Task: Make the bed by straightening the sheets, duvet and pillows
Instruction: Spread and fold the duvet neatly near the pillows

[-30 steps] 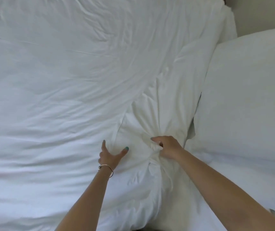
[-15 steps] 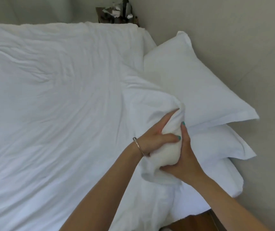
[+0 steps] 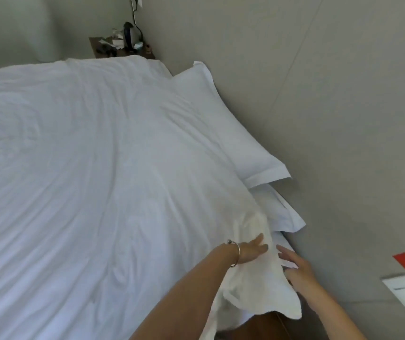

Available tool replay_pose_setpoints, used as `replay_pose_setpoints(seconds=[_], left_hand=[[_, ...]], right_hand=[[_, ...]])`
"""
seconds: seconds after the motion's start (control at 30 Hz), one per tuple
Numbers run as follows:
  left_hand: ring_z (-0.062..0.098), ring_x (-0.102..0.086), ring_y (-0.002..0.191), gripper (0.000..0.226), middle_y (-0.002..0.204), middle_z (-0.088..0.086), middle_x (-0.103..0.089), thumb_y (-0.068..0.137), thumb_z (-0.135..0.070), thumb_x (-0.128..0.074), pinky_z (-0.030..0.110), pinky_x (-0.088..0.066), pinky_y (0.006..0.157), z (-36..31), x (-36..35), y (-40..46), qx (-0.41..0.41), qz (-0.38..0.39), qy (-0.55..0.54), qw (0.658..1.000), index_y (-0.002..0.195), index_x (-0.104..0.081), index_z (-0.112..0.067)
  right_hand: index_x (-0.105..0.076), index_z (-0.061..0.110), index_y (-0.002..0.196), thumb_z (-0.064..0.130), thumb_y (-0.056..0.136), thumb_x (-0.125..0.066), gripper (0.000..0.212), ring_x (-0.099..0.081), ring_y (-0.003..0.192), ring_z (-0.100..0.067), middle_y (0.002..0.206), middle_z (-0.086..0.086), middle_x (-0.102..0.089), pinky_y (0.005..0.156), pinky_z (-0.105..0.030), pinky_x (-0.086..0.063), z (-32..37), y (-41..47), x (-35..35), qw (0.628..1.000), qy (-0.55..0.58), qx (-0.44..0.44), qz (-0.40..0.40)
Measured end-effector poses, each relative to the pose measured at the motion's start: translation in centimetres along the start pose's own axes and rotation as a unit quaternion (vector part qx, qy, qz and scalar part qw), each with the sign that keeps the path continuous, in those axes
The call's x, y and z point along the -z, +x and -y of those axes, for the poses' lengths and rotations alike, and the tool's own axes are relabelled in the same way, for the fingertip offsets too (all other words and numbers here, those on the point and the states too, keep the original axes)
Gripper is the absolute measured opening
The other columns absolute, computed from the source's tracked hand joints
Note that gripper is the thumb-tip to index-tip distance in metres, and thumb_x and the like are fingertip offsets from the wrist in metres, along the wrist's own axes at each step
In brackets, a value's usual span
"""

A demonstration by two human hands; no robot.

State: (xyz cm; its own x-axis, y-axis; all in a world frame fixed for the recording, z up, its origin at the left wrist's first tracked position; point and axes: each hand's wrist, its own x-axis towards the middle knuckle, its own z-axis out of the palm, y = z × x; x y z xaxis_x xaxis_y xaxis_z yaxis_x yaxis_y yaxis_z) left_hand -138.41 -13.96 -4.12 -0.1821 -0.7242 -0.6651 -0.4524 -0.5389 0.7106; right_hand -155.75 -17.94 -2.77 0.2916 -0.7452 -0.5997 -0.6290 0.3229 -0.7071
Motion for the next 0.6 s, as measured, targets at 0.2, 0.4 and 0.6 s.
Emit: replay_pose_setpoints(seconds=[0.2,0.4,0.6], left_hand=[[0.015,-0.062,0.098,0.028,0.104,-0.003,-0.069,0.090,-0.028,-0.050,0.037,-0.051,0.086,1.0,4.9,-1.6,-0.163,-0.478,0.073,0.860,0.106,-0.072,-0.023],[0.032,0.007,0.147,0.089,0.161,0.000,0.005,0.077,-0.065,-0.063,0.060,-0.011,0.113,2.7,17.0,-3.7,0.151,-0.555,0.000,0.818,0.148,-0.010,-0.050],[0.029,0.023,0.144,0.102,0.157,-0.010,0.025,0.064,-0.089,-0.044,0.077,-0.004,0.101,0.0,16.0,3.2,0.179,-0.410,0.101,0.889,0.141,0.015,-0.057]], right_hand=[[-0.048,0.032,0.131,0.027,0.087,-0.070,0.049,-0.047,0.123,-0.013,0.133,0.010,-0.046,0.088,-0.026,-0.039,8.5,6.1,0.9,0.978,-0.065,0.191,-0.048],[-0.018,0.024,0.137,0.060,0.069,-0.074,0.095,-0.048,0.119,-0.022,0.135,-0.002,-0.043,0.093,-0.040,-0.047,16.3,10.4,-7.4,0.944,-0.211,0.254,0.021],[-0.058,0.018,0.087,0.026,0.091,-0.064,0.011,-0.058,0.077,-0.016,0.081,0.006,-0.061,0.060,-0.022,-0.042,14.0,14.3,-2.5,0.946,-0.203,0.252,0.011]])
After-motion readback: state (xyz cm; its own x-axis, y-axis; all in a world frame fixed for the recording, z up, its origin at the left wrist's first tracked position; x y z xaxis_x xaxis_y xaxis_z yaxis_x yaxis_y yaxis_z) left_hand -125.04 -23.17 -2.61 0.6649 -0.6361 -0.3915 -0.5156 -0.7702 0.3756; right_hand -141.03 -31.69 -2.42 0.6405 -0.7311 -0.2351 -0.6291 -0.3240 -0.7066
